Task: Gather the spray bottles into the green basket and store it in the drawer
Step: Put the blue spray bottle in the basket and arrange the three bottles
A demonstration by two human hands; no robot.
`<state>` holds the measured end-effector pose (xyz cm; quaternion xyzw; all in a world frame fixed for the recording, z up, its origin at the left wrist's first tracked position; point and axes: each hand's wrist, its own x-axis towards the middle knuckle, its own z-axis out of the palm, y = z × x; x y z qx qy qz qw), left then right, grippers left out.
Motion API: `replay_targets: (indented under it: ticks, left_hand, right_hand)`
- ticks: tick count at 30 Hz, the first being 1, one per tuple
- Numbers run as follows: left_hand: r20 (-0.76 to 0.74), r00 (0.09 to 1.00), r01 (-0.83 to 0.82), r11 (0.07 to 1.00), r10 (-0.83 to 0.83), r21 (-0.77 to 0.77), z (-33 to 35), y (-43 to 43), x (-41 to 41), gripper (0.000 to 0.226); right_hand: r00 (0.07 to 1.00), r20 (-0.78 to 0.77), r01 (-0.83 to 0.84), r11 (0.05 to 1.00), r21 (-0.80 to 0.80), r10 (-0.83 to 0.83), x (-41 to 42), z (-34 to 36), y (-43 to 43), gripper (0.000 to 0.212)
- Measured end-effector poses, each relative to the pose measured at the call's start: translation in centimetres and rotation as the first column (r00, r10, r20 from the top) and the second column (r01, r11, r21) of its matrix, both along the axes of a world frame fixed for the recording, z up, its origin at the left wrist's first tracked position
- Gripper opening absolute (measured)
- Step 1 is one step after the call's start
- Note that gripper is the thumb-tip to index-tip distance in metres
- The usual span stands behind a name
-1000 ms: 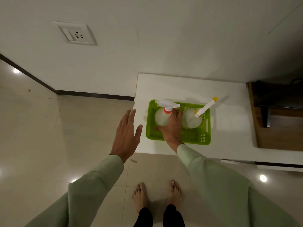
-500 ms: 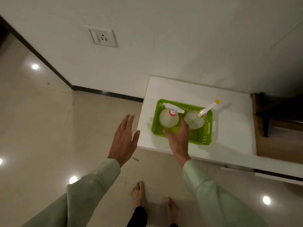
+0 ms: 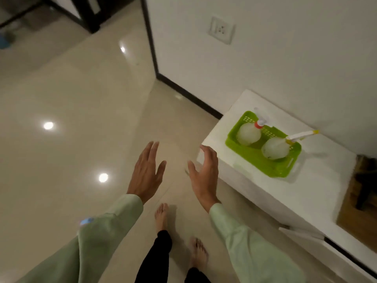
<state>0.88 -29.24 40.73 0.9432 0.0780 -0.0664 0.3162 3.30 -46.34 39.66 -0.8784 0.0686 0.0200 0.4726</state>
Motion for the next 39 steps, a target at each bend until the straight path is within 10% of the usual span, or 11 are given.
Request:
replay_targets:
  ticks: [12, 27, 39]
  left_hand:
    - [-0.123, 0.853, -0.513, 0.858, 0.508, -0.014, -4.1, 17.7, -26.4, 0.061]
    - [-0.281, 0.690, -0.689, 0.725, 0.666, 0.026, -22.0, 29.2, -48.6, 0.062]
    - [-0.287, 0.680, -0.700, 0.713, 0.675, 0.018, -40.5, 33.6, -49.5, 0.064]
  right_hand:
    - [0.829, -0.180, -0.545, 0.837, -0.050, 0.529, -15.7, -4.5, 18.7, 0.068]
    - [0.539, -0.544, -0.829, 0.520, -0.206, 0.643, -33.8, -24.9, 36.5, 0.104]
    - [0.552, -0.739, -0.533, 0.845, 0.043, 0.386, -33.4, -48.7, 43.9, 0.103]
